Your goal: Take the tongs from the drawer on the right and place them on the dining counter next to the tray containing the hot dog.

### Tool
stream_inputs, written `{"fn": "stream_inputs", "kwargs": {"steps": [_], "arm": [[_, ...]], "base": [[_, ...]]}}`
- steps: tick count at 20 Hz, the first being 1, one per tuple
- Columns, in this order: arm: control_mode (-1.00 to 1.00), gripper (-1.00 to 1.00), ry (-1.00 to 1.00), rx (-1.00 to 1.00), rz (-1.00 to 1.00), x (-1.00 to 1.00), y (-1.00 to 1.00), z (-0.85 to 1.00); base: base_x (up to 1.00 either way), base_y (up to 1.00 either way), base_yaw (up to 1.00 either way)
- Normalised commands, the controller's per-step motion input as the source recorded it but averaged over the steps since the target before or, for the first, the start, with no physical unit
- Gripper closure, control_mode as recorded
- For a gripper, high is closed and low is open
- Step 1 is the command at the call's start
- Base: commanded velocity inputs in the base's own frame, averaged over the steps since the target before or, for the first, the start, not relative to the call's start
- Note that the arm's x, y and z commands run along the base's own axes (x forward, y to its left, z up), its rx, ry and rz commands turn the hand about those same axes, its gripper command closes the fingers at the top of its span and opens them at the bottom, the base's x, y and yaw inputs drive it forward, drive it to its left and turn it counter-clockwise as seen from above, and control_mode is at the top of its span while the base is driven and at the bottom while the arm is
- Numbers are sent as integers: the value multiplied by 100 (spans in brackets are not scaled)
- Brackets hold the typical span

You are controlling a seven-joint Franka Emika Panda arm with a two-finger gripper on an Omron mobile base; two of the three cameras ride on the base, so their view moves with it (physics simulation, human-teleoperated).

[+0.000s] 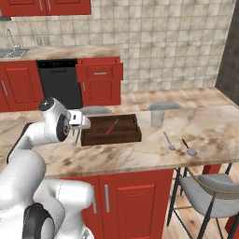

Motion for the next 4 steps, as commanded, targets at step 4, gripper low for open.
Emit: {"fn": "stream_inputs", "kwargs": {"steps": [4], "arm": [[-100, -100, -12, 5, -8, -79, -75, -11]], "base": [[0, 0, 0]]}}
